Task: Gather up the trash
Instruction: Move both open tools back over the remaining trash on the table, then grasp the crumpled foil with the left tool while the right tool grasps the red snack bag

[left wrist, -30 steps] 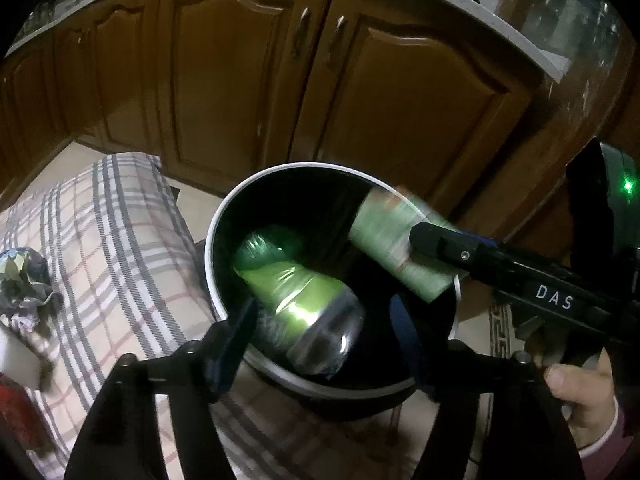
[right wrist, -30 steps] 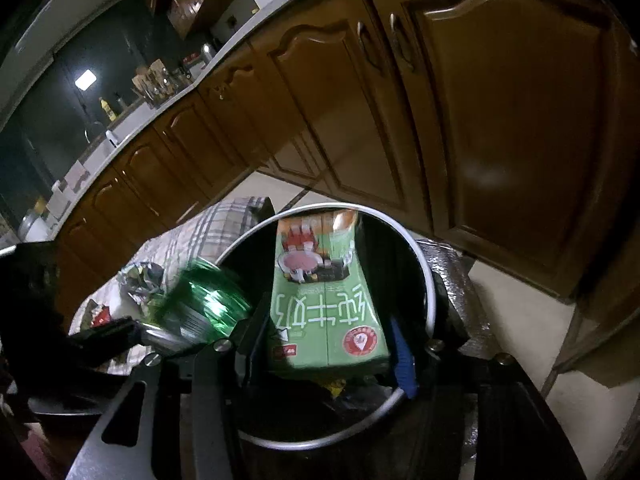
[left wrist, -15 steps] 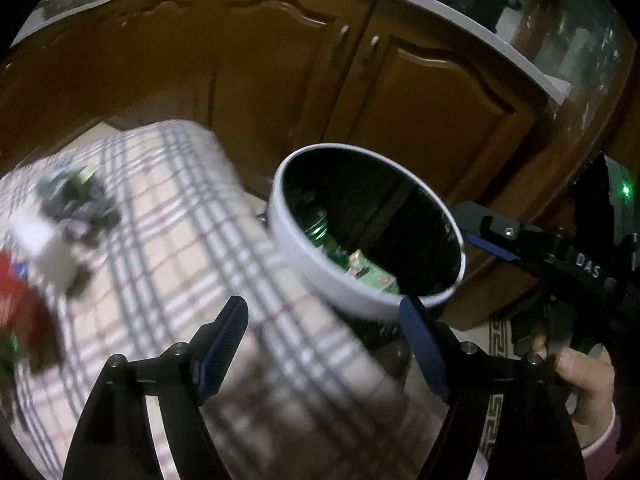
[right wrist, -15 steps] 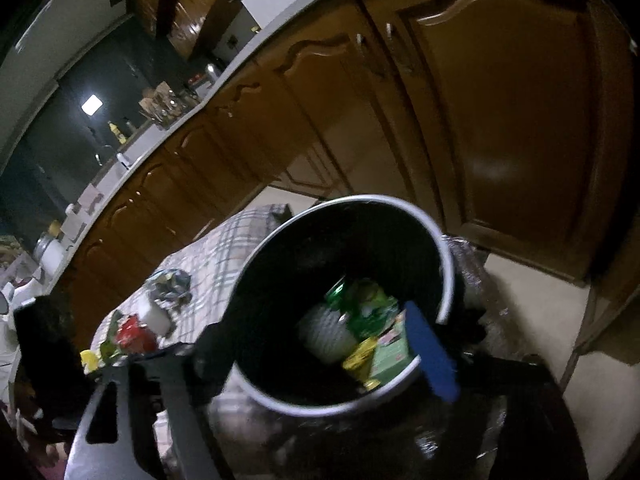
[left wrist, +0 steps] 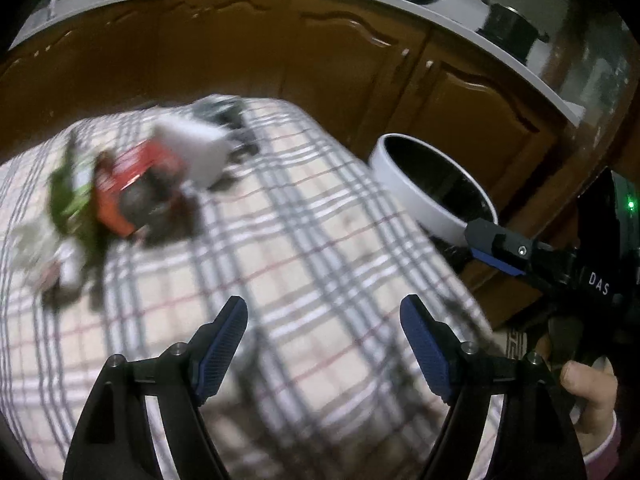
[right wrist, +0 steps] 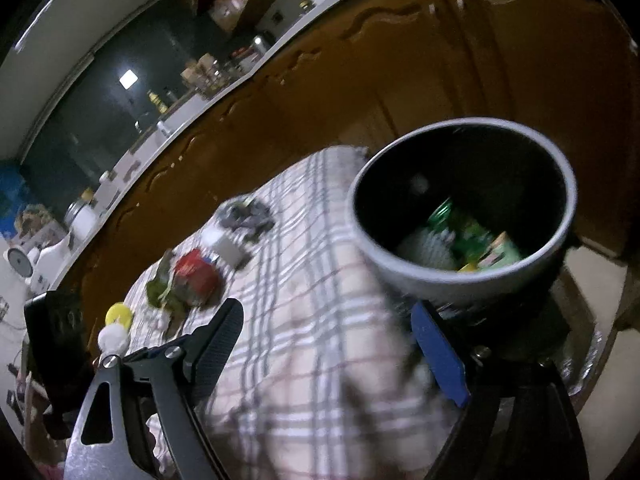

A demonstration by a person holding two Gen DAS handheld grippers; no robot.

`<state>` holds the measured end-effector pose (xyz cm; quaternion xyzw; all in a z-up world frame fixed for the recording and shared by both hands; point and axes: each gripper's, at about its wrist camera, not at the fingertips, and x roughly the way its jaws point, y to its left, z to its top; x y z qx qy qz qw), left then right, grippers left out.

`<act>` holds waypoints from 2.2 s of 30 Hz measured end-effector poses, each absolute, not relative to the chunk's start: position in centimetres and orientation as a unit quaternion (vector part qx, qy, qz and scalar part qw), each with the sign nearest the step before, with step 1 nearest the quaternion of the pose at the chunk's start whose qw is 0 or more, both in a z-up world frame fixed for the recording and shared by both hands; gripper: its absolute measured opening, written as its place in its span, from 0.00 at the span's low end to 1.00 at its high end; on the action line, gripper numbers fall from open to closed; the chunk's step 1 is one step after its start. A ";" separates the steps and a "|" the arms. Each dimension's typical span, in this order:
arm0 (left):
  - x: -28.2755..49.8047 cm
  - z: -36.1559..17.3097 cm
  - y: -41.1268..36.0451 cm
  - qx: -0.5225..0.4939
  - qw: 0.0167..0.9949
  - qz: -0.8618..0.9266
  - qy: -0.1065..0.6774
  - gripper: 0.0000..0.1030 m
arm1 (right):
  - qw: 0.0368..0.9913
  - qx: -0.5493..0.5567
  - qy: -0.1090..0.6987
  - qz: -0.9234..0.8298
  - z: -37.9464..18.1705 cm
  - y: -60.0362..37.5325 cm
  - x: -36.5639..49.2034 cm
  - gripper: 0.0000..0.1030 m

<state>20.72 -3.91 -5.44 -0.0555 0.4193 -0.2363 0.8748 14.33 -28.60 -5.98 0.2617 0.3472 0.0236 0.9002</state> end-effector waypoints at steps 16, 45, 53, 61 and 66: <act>17.1 -5.4 6.7 -0.117 0.891 -0.143 0.414 0.76 | 0.891 0.234 0.380 0.081 -7.0 -19.7 16.5 0.85; 24.1 -5.8 11.4 -0.117 0.914 -0.060 0.384 0.37 | 0.885 0.193 0.407 0.118 -8.4 -12.4 28.0 0.41; 22.8 -5.3 9.4 -0.104 0.914 -0.111 0.376 0.22 | 0.898 0.164 0.392 0.115 -7.6 -12.0 26.7 0.00; 19.8 -3.3 7.6 -0.103 0.915 -0.160 0.354 0.21 | 0.906 0.177 0.371 0.104 -6.2 -15.0 21.7 0.00; 18.9 -1.6 7.8 -0.099 0.920 -0.175 0.335 0.21 | 0.915 0.187 0.350 0.074 -5.2 -18.2 19.0 0.00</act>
